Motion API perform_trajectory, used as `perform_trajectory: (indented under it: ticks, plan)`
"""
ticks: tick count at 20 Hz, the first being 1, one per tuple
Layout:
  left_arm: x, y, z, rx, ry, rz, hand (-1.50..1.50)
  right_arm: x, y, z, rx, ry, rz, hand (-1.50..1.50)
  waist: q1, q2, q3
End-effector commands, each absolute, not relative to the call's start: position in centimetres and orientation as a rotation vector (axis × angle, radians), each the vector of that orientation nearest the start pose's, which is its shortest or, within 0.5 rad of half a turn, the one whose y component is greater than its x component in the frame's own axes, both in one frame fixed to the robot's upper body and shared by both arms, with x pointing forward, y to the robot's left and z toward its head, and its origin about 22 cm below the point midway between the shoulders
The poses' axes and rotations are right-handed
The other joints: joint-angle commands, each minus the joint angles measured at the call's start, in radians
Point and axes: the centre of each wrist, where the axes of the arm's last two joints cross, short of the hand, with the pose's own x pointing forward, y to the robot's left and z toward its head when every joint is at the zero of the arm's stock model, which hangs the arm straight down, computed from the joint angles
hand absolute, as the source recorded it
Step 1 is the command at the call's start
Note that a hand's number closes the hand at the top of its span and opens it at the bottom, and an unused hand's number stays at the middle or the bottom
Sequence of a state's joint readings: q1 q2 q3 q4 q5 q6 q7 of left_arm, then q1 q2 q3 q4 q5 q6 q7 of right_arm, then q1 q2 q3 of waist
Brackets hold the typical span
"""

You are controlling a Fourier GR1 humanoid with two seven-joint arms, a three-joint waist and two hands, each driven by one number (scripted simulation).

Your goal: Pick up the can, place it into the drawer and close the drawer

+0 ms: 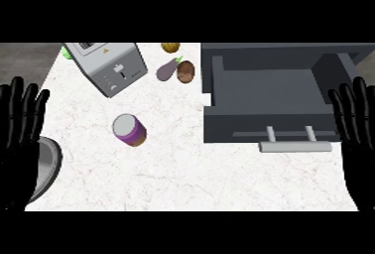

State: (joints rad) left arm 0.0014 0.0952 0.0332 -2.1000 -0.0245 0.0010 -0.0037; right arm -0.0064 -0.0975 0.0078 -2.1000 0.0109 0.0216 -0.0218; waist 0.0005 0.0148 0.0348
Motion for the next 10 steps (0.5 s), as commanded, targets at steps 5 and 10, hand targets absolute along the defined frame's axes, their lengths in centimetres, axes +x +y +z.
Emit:
perform_trajectory:
  ticks: [5,10]
  plan:
    - [22.2,21.3,11.5,0.419,-2.054,0.118,-1.5,21.1,-23.7,14.0,-0.025,-2.107,0.053,-1.5,-0.007,-0.014,-0.035]
    - [20.7,21.7,8.9,0.5,-1.666,0.442,-1.5,21.0,-26.2,9.8,-0.151,-1.811,-0.055,-1.5,-0.005,-0.012,-0.033]
